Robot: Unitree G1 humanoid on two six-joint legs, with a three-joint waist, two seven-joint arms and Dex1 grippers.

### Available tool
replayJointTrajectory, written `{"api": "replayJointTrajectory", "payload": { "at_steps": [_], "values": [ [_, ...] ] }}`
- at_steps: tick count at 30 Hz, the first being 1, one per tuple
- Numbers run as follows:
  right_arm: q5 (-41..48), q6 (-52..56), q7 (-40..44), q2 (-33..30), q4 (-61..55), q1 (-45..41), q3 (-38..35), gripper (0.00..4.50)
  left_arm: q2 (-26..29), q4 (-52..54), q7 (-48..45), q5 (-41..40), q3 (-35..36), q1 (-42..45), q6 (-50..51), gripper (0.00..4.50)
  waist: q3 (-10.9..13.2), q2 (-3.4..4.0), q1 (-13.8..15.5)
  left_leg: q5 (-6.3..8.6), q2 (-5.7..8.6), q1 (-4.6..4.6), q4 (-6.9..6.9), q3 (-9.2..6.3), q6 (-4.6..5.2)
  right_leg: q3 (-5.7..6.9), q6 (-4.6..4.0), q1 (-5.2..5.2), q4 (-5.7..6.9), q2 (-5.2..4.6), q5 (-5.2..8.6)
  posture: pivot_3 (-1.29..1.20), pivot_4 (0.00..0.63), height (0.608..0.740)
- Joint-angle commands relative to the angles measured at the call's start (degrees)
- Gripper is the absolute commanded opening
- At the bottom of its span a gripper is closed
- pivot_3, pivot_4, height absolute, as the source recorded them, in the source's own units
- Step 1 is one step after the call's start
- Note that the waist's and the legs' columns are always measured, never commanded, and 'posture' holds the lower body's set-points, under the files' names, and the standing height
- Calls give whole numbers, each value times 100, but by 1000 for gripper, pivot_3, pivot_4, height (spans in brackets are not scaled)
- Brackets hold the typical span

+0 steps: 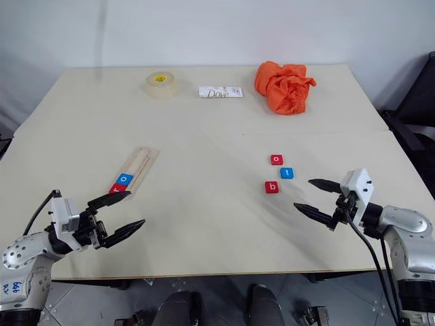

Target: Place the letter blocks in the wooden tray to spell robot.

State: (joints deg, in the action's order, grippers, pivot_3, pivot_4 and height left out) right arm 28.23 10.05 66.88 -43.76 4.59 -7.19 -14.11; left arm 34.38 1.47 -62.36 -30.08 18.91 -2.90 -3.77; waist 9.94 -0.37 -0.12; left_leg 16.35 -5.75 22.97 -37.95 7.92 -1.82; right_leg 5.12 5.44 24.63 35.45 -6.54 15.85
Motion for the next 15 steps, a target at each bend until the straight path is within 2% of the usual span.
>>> {"api": "replayJointTrajectory", "payload": {
  "at_steps": [1, 10, 15],
  "values": [
    [19, -134, 40, -134, -18, -7, -219, 4460, 40, 50, 20, -97, 105, 9, -26, 4500, 0, 0, -7, 0, 0, 0, 0, 0, 0, 0, 0, 0, 0, 0, 0, 0, 150, 740],
    [-134, -239, -56, -62, 189, -333, -94, 4460, -12, 492, 1248, 104, 439, -169, 385, 4500, 0, 0, -13, 0, -1, -6, -2, 1, 0, -6, 0, 1, 8, 1, 0, 0, 150, 740],
    [-162, -79, -76, 5, 359, -894, 115, 4460, 109, 946, 1986, 119, 1058, -986, 1095, 4500, 3, -6, -101, 4, -3, -14, 0, 16, 0, -21, -1, 3, 10, 2, 0, 0, 150, 740]
  ]
}}
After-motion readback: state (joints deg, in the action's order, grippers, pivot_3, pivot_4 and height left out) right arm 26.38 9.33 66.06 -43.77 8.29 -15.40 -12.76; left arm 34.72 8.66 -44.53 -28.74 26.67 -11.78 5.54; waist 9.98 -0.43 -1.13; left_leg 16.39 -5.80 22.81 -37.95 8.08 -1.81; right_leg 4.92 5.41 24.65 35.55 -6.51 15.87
